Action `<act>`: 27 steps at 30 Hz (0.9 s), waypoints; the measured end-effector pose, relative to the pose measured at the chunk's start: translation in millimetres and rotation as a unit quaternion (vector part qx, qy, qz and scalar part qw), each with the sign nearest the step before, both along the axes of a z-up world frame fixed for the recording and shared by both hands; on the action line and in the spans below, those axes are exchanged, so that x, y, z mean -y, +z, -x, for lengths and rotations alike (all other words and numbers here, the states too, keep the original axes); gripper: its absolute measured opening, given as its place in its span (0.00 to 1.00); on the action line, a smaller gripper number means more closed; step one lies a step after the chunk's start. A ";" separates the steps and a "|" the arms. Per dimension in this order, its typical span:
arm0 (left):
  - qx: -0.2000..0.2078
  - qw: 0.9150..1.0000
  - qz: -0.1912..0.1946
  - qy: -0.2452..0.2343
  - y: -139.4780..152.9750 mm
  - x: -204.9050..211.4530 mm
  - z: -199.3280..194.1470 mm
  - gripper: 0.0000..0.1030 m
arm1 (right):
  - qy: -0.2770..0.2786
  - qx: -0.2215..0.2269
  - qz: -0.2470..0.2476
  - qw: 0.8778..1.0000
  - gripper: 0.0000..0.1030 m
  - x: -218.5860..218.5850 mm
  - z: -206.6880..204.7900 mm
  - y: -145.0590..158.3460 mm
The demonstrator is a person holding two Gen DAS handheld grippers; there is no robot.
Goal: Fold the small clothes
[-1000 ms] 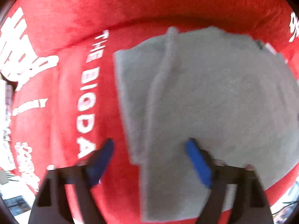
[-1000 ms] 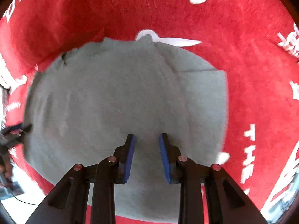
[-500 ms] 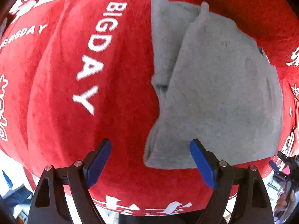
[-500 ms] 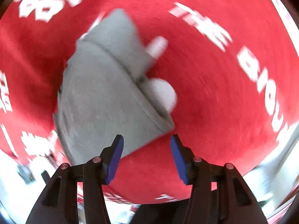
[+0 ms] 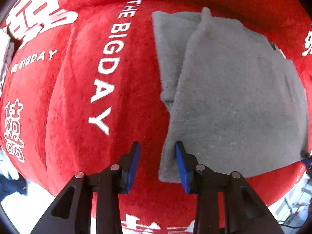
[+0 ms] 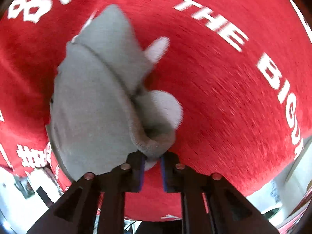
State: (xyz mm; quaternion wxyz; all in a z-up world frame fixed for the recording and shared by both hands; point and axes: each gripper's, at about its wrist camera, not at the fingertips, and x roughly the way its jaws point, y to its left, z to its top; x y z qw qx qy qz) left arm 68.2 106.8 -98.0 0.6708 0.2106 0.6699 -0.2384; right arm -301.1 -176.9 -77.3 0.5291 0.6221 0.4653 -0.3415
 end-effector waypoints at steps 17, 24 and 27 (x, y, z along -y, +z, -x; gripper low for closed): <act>0.071 0.997 0.029 -0.008 9.6 91.6 -74.8 0.39 | 0.173 0.005 0.117 0.978 0.18 8.1 -127.0 44.2; 0.055 0.998 -0.006 0.003 -5.0 85.5 -74.3 0.47 | 0.173 -0.007 0.082 0.981 0.17 21.6 -142.3 -0.7; 0.058 0.998 -0.012 -0.021 3.2 85.4 -60.1 0.47 | 0.146 0.001 0.071 0.987 0.20 21.8 -129.5 3.0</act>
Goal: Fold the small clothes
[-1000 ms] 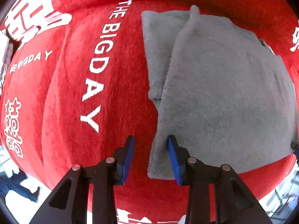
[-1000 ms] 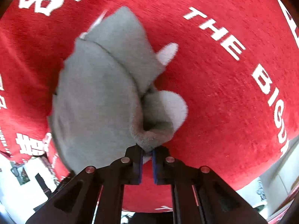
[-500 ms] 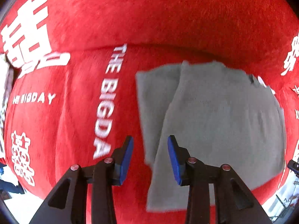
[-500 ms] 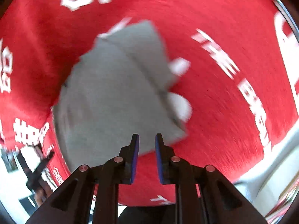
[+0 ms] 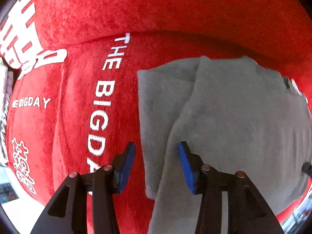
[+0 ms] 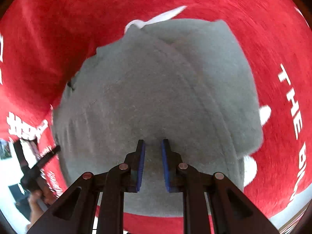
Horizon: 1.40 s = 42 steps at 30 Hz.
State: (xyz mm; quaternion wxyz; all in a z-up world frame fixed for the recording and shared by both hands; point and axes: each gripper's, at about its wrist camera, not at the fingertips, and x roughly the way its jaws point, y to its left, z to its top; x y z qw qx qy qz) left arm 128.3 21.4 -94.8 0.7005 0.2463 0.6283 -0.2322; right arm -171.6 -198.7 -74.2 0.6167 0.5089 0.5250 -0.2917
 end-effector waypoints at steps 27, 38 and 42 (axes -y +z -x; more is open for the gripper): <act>-0.031 0.997 -0.041 -0.054 15.2 -40.5 58.0 0.93 | 0.085 -0.013 -0.004 0.996 0.80 -119.2 -52.8 21.2; -0.030 0.998 -0.060 -0.010 2.3 -79.1 31.4 0.93 | 0.106 -0.021 0.002 0.994 0.80 -143.1 -69.3 22.3; -0.041 0.997 -0.059 -0.008 -1.8 -87.1 27.4 0.93 | 0.101 -0.020 -0.006 0.995 0.80 -149.0 -69.4 18.9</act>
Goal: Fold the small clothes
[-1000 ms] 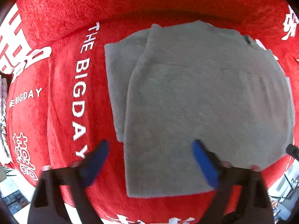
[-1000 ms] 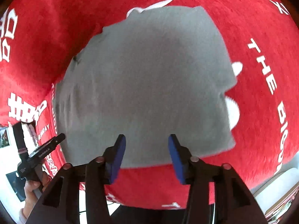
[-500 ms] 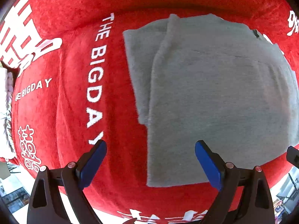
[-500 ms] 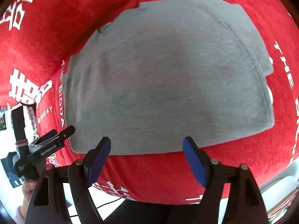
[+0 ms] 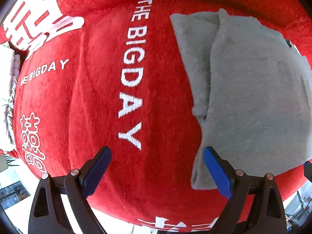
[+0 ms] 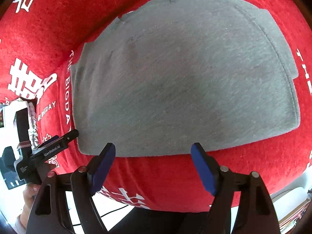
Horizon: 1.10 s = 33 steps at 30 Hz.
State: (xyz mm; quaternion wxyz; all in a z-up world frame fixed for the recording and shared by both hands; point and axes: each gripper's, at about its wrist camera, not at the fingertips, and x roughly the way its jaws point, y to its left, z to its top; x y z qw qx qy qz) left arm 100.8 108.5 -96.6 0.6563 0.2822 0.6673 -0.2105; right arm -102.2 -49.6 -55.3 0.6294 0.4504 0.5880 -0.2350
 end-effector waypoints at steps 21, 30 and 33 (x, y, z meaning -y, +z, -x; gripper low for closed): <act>-0.039 0.998 0.053 0.002 -24.1 1.2 -29.8 0.93 | -0.150 0.097 -0.108 0.978 0.80 -29.0 23.2 -46.7; -0.054 0.996 0.067 0.001 -30.5 17.0 -47.0 0.93 | -0.228 0.159 -0.138 0.951 0.90 -26.7 13.5 -64.9; -0.052 0.997 0.065 -0.003 -33.6 23.6 -54.9 0.93 | -0.227 0.176 -0.141 0.947 0.90 -25.1 1.6 -65.8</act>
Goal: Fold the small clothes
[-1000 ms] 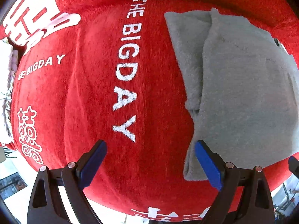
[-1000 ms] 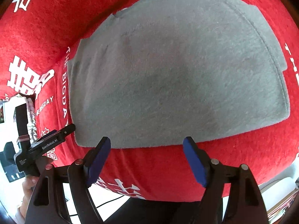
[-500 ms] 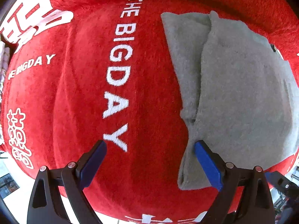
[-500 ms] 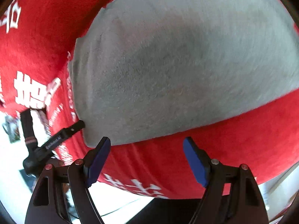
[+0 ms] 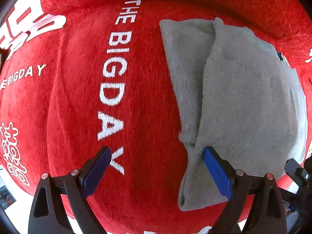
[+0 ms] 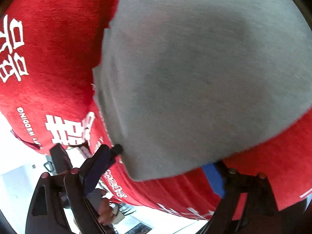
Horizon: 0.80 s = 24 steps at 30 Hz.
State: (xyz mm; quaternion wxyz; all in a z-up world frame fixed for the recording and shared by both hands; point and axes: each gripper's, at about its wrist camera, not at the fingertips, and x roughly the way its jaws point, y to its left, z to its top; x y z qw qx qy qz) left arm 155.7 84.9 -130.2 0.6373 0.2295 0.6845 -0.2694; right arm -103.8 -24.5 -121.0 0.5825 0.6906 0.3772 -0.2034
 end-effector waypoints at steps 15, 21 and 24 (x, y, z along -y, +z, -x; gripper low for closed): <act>-0.117 0.986 0.099 0.064 -3.7 10.3 -42.1 0.93 | -0.033 0.054 -0.065 0.996 0.84 2.8 -14.4 -8.8; -0.161 0.976 0.117 0.085 -15.1 13.5 -65.2 0.93 | -0.053 0.086 -0.099 0.990 0.09 8.0 -13.8 -7.6; -0.190 0.967 0.147 0.087 -15.2 21.0 -67.9 0.93 | -0.042 0.121 -0.083 0.988 0.09 17.5 -17.0 10.1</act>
